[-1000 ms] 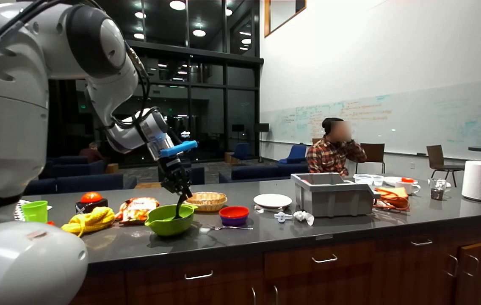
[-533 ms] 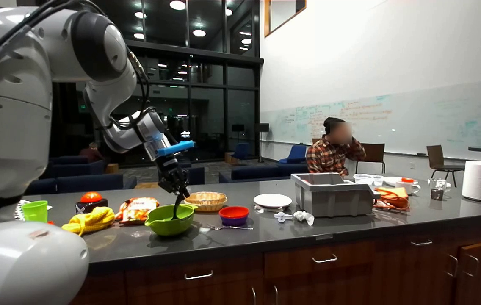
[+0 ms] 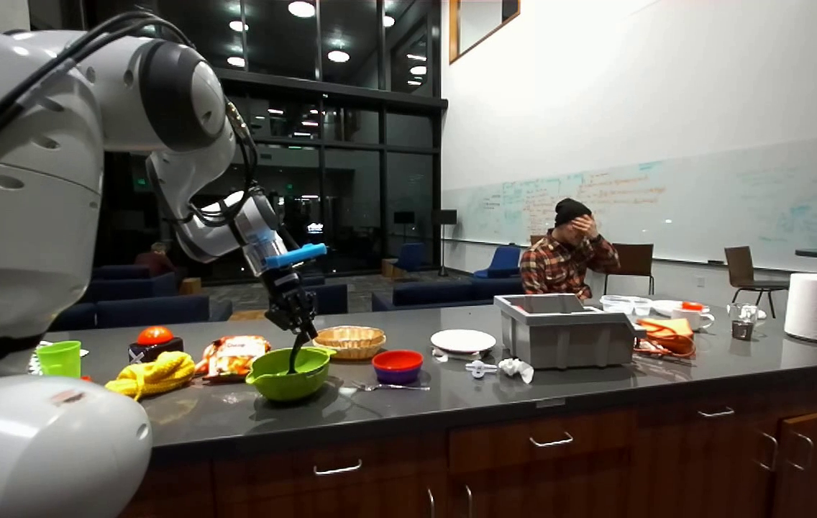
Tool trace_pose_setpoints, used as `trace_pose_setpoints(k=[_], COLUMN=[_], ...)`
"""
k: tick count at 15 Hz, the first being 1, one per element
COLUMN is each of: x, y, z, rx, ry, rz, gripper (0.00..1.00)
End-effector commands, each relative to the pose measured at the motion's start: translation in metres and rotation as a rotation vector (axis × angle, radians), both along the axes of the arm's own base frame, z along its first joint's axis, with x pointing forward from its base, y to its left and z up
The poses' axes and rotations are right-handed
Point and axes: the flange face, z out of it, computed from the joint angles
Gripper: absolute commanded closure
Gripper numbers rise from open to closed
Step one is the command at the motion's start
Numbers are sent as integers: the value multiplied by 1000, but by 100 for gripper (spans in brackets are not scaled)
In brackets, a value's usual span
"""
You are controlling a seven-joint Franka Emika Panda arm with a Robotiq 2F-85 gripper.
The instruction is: Stir the contents of the green bowl
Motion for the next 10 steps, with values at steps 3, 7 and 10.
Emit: trace_pose_setpoints(k=[3,7,10], x=[9,19,30], y=[19,24,22], z=[1,1,2], rx=[22,30,43], ry=[28,22,17], rz=[13,9,-9], gripper=[94,94,94])
